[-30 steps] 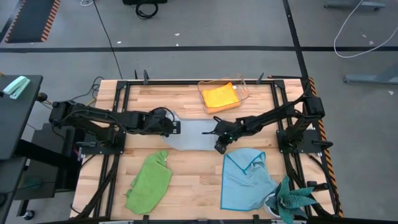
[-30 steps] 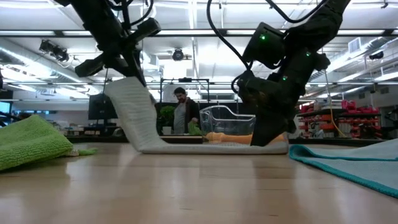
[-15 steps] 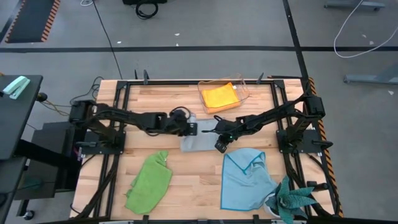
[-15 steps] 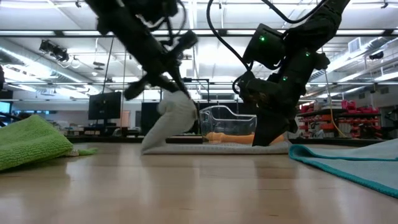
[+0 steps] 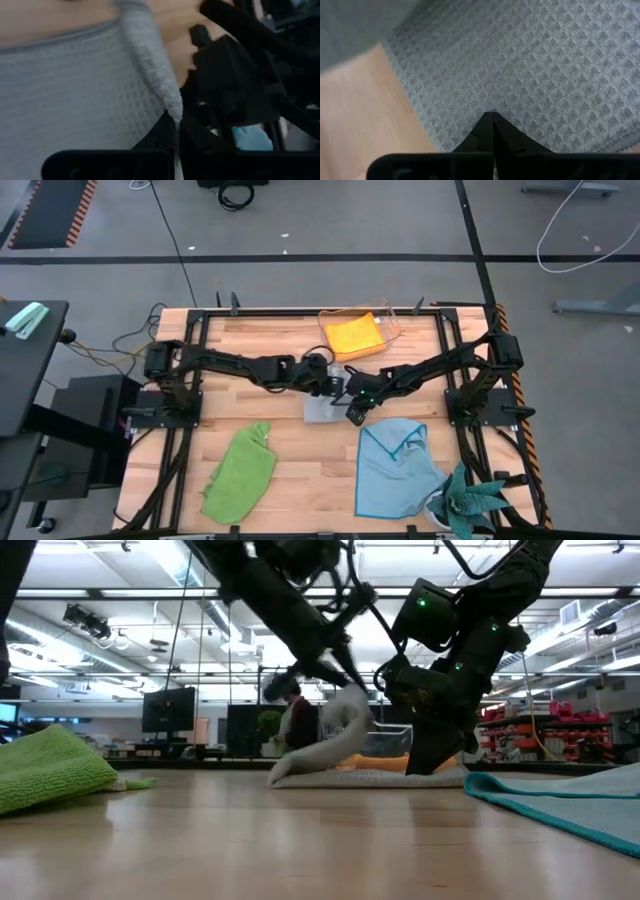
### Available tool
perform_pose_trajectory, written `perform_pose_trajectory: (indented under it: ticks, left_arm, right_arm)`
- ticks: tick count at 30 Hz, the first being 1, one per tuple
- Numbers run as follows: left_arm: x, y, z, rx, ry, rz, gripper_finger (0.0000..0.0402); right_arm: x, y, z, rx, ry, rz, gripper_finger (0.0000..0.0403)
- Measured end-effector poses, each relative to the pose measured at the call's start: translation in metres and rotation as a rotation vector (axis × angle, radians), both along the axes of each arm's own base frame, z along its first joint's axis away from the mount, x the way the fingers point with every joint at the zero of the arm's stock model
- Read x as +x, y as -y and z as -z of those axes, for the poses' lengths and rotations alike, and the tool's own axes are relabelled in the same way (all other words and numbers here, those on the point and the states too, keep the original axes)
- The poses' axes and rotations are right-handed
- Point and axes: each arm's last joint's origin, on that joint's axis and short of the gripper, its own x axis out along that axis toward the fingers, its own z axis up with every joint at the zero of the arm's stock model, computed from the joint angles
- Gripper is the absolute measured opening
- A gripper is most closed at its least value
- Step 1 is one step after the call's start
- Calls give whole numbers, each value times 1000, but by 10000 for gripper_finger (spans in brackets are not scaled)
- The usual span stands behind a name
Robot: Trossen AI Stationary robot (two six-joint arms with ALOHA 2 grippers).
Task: Fold microfiber towels
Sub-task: Fold the gray microfiber cloth
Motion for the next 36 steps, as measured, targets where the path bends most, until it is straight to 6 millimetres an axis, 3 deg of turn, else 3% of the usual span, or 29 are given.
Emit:
perform_pose_trajectory:
  ticks: [6,26,32,36]
  left_arm:
    - [21,0,3,-6,18,31,11]
    - [22,-14,-1,18,60,4,11]
    - [22,-18,-1,18,60,-5,11]
    - [22,-19,0,13,62,-3,11]
  right_arm:
    - [-1,0,0,2,-2,4,0]
    - [-19,-3,-8,0,-118,-26,0]
    - [-35,-8,-17,-2,-204,-85,0]
    - [-36,-8,-25,-18,-168,-111,0]
